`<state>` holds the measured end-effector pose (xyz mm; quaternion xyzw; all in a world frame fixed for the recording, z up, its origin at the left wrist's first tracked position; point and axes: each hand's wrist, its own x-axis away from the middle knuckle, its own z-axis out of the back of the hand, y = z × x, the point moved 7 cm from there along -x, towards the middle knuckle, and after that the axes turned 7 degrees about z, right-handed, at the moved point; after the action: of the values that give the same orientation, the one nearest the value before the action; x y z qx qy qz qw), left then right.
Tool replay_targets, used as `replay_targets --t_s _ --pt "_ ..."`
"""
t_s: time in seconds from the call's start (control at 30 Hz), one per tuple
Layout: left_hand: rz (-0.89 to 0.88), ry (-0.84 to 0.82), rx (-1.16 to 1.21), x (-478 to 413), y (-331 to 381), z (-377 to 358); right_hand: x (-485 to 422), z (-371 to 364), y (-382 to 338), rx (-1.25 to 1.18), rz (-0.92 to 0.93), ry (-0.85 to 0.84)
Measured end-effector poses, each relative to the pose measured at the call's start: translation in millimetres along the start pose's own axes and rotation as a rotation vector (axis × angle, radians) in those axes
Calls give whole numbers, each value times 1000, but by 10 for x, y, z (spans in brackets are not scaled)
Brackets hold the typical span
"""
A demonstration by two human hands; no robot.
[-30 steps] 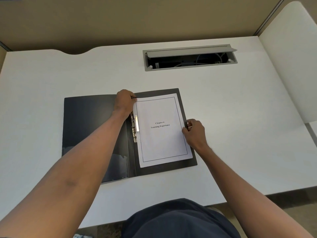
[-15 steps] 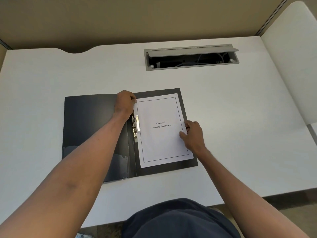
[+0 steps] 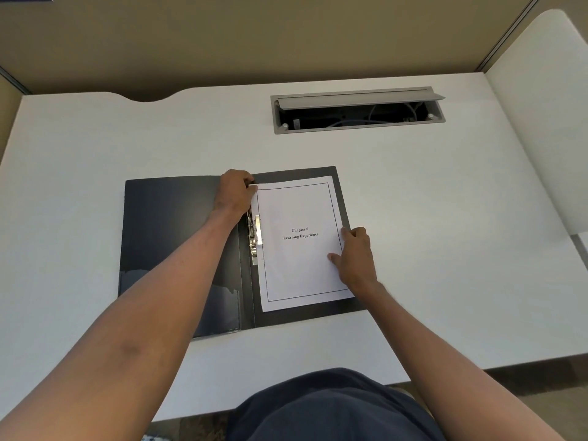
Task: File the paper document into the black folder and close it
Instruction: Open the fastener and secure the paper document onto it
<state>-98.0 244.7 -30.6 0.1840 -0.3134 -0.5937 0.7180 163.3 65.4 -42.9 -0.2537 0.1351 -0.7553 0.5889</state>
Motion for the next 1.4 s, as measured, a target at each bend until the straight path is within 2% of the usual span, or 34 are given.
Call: replay_targets --t_s 0.13,0.4,0.73,1.03,1.4 --pt "158 36 21 -2 -136 108 -17 -5 -29 62 -7 -31" --pt "313 -136 -82 175 -223 129 -44 -24 -57 103 -39 -47" --pt "415 -205 223 411 -260 113 -62 -6 -86 135 -14 -42" --pt "392 -282 466 735 -168 174 -72 -7 -90 140 -23 -39" --pt "451 -232 615 1271 -500 -49 -80 -17 -71 150 -30 -41"
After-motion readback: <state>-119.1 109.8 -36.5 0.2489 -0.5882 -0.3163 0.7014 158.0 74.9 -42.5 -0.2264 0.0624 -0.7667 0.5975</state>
